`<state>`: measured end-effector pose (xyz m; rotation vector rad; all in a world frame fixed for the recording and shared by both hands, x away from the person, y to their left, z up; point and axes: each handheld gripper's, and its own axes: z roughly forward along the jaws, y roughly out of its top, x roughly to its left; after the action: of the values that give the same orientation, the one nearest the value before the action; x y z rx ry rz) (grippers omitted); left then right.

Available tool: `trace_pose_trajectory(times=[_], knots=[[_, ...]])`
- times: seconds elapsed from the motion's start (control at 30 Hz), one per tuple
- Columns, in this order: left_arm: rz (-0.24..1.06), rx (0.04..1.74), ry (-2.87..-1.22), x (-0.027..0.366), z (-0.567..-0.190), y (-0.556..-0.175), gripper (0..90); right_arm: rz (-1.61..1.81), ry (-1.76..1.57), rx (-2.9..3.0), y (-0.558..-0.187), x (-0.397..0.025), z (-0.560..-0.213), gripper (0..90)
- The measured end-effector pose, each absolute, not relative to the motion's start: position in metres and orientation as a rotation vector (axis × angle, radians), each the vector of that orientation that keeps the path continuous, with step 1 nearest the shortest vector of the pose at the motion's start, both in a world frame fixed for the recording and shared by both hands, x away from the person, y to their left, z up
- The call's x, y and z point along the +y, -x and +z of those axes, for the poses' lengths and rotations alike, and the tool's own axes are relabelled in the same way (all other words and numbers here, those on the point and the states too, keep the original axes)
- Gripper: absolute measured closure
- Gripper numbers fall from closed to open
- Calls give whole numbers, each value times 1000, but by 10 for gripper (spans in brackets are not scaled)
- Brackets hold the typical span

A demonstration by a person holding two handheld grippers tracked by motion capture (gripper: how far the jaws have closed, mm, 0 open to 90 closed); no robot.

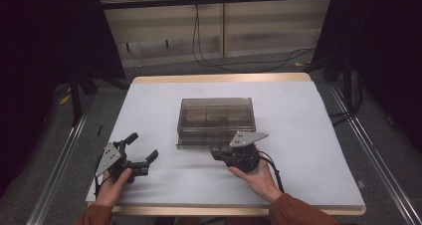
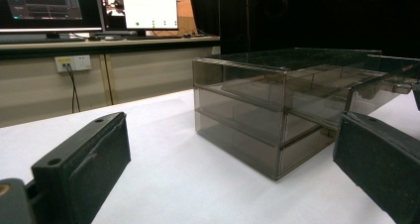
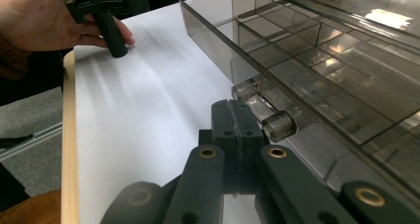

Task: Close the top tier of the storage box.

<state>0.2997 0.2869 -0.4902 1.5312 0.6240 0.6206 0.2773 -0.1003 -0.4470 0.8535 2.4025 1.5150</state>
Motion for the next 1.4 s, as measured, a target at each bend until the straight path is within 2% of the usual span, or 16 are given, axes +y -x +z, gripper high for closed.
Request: trace_pose_trajectory(times=[1.4], knots=[[619, 625, -1531, 287, -490, -300, 11, 1484, -869, 2391, -293, -99, -450, 900]])
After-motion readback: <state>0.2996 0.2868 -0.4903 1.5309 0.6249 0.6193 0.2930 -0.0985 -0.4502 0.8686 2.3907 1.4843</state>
